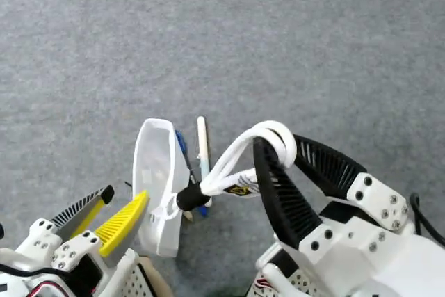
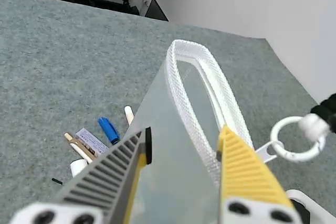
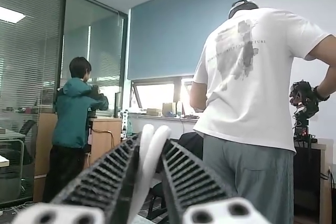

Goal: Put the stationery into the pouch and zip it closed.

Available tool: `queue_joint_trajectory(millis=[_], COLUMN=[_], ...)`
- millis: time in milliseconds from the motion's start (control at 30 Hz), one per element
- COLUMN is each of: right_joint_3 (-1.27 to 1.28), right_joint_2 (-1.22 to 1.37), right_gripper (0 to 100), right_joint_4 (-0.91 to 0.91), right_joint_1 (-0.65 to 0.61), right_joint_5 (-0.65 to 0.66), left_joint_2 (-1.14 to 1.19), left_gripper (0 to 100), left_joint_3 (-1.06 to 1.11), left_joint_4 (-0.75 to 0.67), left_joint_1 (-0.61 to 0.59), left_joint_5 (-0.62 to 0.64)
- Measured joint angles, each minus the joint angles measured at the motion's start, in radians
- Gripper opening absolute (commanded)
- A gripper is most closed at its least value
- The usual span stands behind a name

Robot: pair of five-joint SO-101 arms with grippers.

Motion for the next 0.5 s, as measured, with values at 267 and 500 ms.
queue_joint_trajectory(millis=[267,500], right_joint_3=[-0.002,-0.003], right_joint_2=[0.0,0.0], right_gripper=[1.1,1.1], right_joint_4=[0.026,0.054], right_joint_1=[0.0,0.0], right_joint_5=[0.0,-0.002], left_joint_2=[0.0,-0.008], left_gripper=[22,23], left_joint_3=[0.0,-0.02], left_joint_4=[-0.012,-0.018], left_joint_1=[-0.002,-0.003], left_joint_5=[0.0,-0.023])
